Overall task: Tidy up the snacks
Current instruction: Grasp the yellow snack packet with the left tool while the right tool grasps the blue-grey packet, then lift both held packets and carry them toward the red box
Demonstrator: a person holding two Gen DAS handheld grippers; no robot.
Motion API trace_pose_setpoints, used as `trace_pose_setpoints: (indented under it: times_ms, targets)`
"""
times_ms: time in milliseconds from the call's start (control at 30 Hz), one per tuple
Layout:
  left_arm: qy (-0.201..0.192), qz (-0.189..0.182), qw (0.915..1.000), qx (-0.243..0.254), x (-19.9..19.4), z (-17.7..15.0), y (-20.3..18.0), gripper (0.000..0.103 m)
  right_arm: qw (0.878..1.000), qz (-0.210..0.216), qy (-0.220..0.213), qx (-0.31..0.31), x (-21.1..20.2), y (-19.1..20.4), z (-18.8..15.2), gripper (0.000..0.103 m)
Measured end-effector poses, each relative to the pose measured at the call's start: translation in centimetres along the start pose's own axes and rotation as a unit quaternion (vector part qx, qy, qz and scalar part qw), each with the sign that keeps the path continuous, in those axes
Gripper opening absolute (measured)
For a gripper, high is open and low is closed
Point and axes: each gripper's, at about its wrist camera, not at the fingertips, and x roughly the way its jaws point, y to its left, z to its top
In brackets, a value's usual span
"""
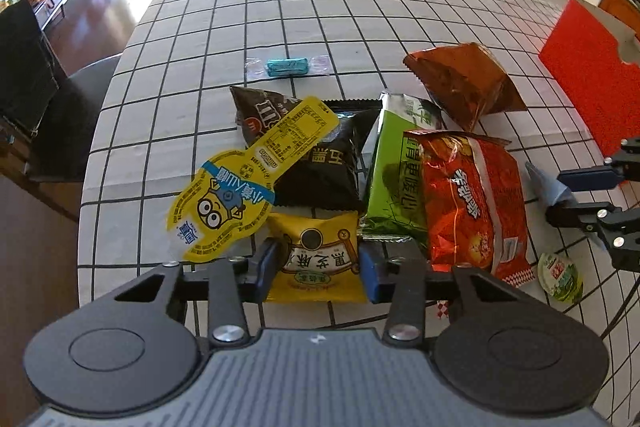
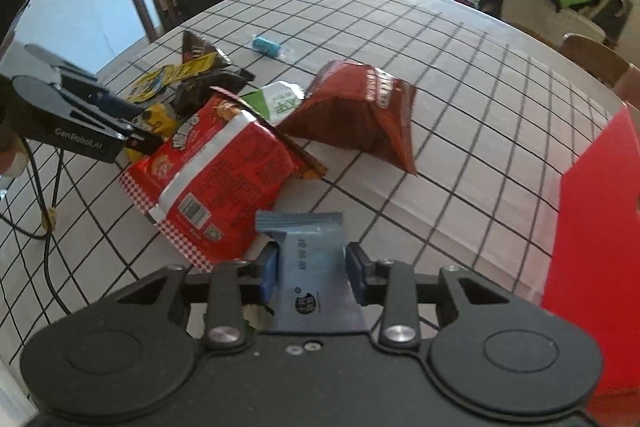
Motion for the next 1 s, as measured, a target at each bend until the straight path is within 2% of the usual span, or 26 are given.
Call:
trace_pose_setpoints:
  times_ms: [300,467,533,633,833,1000]
  targets:
    - [-0.009,-0.001,0.9994,-0.034,-1.1,-0.6,0.2,0.035,0.998,-0.014,-0.027,0.060,-2.2,-1.4,-1.1,0.019]
    - [-0.007,-0.009,0.9983,-0.058,-1.7,-1.0,0.7,0.034,0.995,-0.008,-0.034,0.095,-3.2,-2.4,-1.8,0.016]
    - [-0.007,-0.009,0.9984,-0.055,-1.8,-1.2,0.6,0.034,0.996,-0.004,-0.024,0.091,-3.2,-2.4,-2.1,0.017]
    - [-0.007,-0.007,0.9987,-0.051,-1.8,-1.4,0.4,0.034,0.997,-0.026,-0.024,0.075,-3.3,-2.0,-2.5,0.017]
    - [-0.007,-0.003,0.9990,-0.044,-1.8,-1.4,0.2,0.034,0.998,-0.037,-0.014,0.047,-2.3,-2.0,-2.7,0.018]
    - [-0.008,0.000,0.9992,-0.040,-1.8,-1.4,0.1,0.034,0.997,-0.024,-0.008,0.068,-1.5,-2.8,-2.2,0.021]
